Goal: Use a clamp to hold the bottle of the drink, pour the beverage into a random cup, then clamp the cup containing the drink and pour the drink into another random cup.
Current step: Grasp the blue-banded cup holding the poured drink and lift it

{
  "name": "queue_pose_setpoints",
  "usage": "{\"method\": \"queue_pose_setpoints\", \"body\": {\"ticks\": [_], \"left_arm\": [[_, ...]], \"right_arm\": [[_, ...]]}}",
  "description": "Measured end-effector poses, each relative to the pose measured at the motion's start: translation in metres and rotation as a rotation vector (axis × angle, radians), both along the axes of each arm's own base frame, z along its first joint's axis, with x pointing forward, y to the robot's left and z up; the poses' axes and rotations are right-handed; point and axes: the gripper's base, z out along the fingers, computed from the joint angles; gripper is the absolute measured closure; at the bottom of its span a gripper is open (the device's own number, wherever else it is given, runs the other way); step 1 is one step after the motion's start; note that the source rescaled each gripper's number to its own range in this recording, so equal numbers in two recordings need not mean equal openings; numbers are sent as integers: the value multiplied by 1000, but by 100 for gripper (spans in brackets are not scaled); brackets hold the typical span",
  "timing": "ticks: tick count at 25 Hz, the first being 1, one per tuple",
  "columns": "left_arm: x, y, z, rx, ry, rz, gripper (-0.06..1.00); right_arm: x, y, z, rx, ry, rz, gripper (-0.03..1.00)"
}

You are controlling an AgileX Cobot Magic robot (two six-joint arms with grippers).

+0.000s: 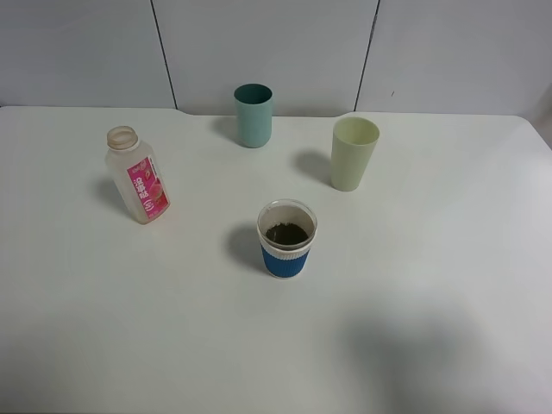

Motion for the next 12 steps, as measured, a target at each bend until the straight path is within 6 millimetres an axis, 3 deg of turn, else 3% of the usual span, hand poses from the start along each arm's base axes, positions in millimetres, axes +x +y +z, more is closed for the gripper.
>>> {"method": "queue_pose_setpoints", "body": {"ticks": [12], "left_arm": [[0,0,0,0,0,0,-6]], "right_arm": [[0,0,0,2,0,-2,-3]]}}
